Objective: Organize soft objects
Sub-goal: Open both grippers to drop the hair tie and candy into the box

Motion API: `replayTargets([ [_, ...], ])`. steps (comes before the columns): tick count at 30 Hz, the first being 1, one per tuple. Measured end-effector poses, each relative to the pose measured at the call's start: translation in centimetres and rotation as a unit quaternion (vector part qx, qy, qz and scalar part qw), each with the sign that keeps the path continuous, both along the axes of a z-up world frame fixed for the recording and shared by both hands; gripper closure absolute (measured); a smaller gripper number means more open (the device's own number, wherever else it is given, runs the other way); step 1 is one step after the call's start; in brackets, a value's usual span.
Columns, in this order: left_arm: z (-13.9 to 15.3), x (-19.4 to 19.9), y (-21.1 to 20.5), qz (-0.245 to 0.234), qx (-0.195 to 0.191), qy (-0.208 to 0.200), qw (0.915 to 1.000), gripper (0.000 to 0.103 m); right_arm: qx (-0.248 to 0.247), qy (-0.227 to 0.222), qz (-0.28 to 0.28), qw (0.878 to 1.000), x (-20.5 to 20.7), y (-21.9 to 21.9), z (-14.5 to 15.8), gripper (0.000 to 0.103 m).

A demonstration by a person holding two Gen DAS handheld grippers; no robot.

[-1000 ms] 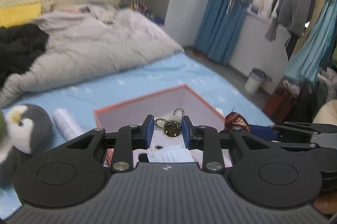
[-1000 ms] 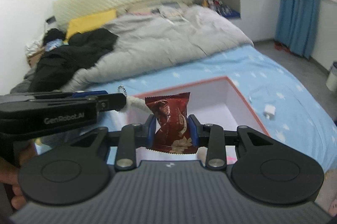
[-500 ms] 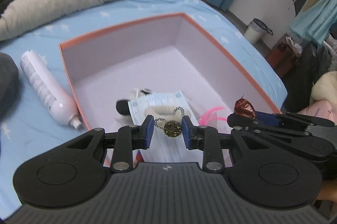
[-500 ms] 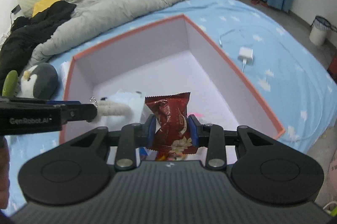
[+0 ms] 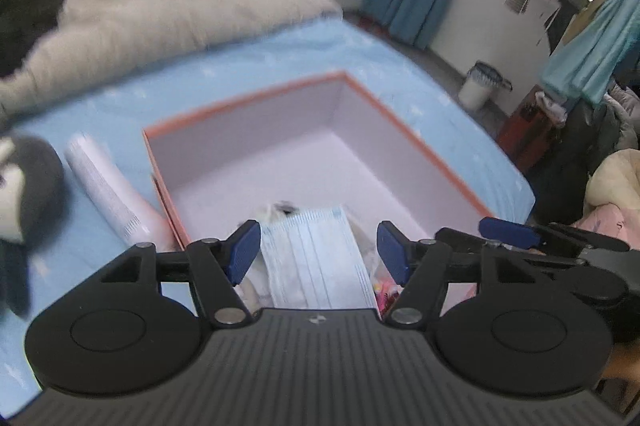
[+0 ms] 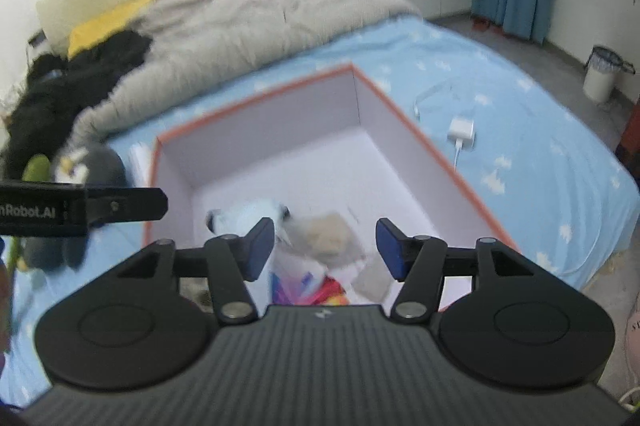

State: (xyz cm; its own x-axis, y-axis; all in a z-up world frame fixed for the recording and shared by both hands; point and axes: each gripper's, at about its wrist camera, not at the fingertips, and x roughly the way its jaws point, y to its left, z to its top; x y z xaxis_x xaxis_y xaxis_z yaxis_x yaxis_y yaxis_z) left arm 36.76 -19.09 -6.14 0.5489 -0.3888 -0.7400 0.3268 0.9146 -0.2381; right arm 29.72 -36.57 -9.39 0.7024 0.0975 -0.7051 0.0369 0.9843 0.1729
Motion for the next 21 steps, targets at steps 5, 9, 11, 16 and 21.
replayTargets([
  [5, 4.9, -3.5, 1.2, -0.017, -0.023, -0.058, 0.9979, 0.033, 0.000, -0.066, 0.000, 0.998, -3.3, 0.4, 4.8, 0.044],
  [9, 8.1, -6.7, 1.8, -0.025, -0.030, -0.103, 0.9940, 0.033, -0.002, -0.108, 0.003, 0.994, -6.7, 1.2, 7.7, 0.042],
  [11, 9.1, -8.2, 2.2, -0.027, -0.034, -0.116, 0.9923, 0.033, -0.013, -0.119, 0.002, 0.993, -8.1, 1.6, 8.8, 0.041],
  [16, 10.4, -12.4, 3.0, -0.030, -0.032, -0.143, 0.9888, 0.033, -0.005, -0.139, -0.003, 0.990, -11.2, 2.0, 10.1, 0.041],
  [21, 10.8, -16.6, 4.4, -0.017, -0.038, -0.154, 0.9872, 0.033, -0.012, -0.155, 0.003, 0.988, -14.1, 2.9, 10.6, 0.041],
])
